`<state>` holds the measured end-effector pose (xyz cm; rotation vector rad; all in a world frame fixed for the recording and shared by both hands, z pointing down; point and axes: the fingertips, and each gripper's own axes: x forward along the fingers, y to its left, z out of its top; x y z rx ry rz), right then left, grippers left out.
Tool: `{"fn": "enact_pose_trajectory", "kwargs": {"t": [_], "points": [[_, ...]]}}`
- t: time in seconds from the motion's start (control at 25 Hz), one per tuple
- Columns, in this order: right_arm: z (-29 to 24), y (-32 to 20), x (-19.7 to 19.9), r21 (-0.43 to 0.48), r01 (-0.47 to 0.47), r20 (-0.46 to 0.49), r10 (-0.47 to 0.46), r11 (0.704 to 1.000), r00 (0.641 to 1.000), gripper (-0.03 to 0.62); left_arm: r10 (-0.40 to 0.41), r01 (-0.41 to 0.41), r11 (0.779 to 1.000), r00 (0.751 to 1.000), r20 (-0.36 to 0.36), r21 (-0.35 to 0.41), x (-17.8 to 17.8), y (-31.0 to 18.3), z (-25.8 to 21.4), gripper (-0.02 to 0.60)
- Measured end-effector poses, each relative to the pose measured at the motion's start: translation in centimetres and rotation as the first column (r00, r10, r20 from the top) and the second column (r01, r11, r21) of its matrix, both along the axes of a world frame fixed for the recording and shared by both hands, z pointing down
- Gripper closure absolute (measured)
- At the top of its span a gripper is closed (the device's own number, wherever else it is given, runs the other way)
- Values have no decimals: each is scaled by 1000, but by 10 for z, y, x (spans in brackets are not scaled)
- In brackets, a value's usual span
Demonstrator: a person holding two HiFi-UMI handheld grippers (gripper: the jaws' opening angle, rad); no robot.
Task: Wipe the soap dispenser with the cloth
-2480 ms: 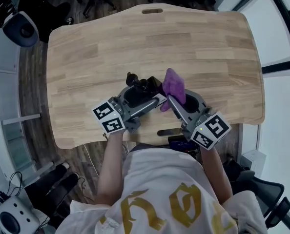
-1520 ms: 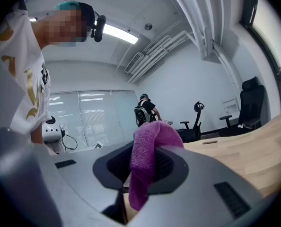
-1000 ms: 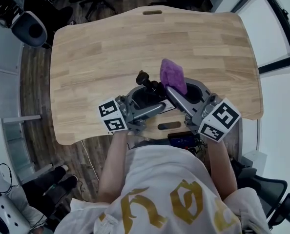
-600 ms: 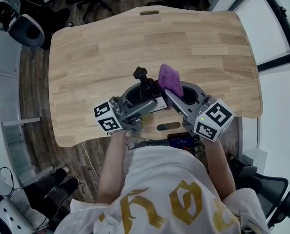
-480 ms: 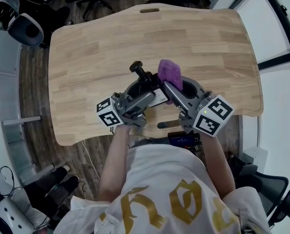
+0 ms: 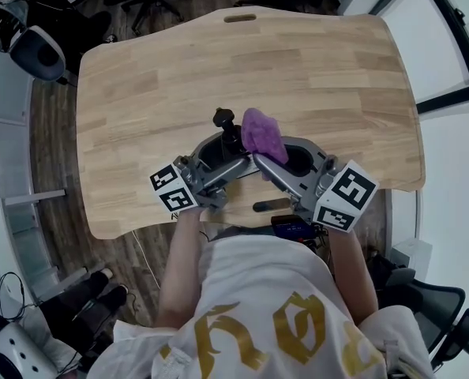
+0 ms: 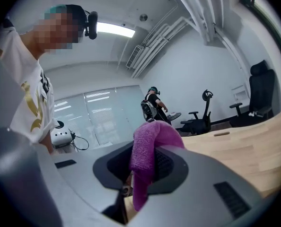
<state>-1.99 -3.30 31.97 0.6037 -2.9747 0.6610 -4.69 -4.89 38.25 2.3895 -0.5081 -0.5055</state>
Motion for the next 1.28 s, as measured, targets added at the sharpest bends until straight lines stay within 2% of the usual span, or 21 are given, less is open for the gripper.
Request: {"fn": "enact_pose_trajectory", "kwargs": {"t": [0.16, 0.28, 0.52, 0.64, 0.8, 0.88, 1.16, 1.28], "points": [[-11, 12, -5, -19, 70, 52, -69, 997, 996, 531, 31, -31, 1000, 997, 77, 0, 9, 3, 10, 255], [-14, 17, -12, -37, 110, 74, -107, 993, 992, 531, 39, -40, 999, 996, 86, 10, 13, 3, 11, 255], [-13, 27, -25, -83, 158, 88, -150, 984, 985, 531, 57, -64, 997, 986, 156, 39, 20, 6, 14, 255], [-13, 38, -30, -79, 221, 84, -214, 972, 973, 531, 61, -70, 996, 982, 177, 49, 23, 6, 15, 255], [-17, 52, -36, -89, 305, 124, -293, 948, 948, 531, 82, -97, 993, 973, 215, 62, 29, 8, 17, 255], [-18, 51, -36, -87, 296, 130, -284, 951, 950, 530, 88, -103, 993, 975, 205, 63, 31, 10, 15, 255], [-19, 23, -16, -111, 162, 171, -142, 980, 975, 530, 78, -87, 995, 984, 159, 49, 22, 10, 11, 255], [-15, 14, -5, -114, 110, 160, -91, 987, 983, 530, 75, -80, 996, 991, 109, 38, 18, 9, 7, 255]]}}
